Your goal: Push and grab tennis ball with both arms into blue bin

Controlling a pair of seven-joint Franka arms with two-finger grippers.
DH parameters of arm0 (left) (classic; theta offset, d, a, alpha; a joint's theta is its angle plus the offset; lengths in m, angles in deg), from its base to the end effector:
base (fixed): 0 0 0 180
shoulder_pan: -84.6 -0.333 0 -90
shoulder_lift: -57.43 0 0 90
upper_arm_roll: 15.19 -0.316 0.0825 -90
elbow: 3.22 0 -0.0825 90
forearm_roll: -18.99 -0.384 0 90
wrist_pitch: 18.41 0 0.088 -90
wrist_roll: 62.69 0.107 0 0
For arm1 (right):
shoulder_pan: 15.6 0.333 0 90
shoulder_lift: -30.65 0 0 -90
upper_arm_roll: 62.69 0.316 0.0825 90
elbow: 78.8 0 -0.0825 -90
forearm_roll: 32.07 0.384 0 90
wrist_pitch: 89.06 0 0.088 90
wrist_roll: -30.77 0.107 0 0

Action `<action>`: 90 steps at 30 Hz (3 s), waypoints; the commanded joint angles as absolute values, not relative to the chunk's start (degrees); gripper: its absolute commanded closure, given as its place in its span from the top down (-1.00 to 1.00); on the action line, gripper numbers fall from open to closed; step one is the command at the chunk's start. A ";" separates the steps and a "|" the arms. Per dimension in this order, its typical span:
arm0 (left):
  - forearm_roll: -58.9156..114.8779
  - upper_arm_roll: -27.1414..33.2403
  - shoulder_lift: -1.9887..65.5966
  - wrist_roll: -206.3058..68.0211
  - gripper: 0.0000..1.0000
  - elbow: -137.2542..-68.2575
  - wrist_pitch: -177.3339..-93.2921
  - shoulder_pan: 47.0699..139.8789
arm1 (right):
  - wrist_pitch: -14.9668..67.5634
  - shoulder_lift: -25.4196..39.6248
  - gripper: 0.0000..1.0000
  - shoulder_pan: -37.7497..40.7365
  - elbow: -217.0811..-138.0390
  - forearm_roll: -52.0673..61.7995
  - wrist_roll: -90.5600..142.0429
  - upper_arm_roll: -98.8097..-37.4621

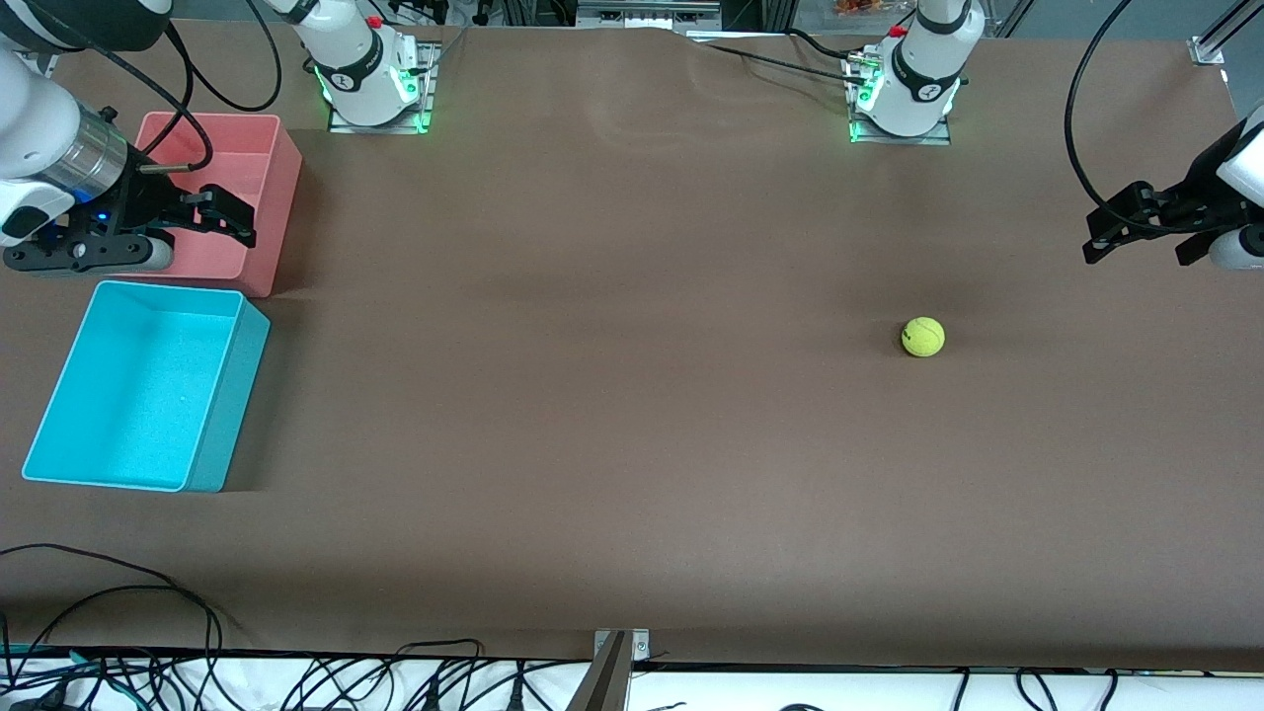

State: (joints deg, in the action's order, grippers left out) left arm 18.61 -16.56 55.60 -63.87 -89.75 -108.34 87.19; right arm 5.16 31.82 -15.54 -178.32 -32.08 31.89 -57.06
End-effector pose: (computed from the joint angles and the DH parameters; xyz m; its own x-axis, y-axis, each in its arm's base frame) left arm 0.5648 -0.0116 0.6351 0.9996 -0.0007 0.0276 -0.0005 -1.0000 -0.0068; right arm 0.5453 0.0548 0.5634 0.9942 0.0793 -0.0721 0.0797 -0.9968 0.0036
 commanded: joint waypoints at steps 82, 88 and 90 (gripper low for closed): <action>19.34 -15.80 59.80 -52.59 1.00 -132.50 -149.63 85.13 | 4.37 31.36 1.00 -15.34 -176.89 -32.16 32.00 -57.33; 19.34 -15.80 59.45 -49.43 1.00 -135.66 -150.95 85.13 | 4.37 31.36 1.00 -15.34 -176.97 -32.16 32.00 -57.33; 19.34 -15.80 59.27 -47.85 1.00 -136.89 -151.57 85.13 | 4.37 31.36 1.00 -15.34 -176.89 -32.16 32.00 -57.33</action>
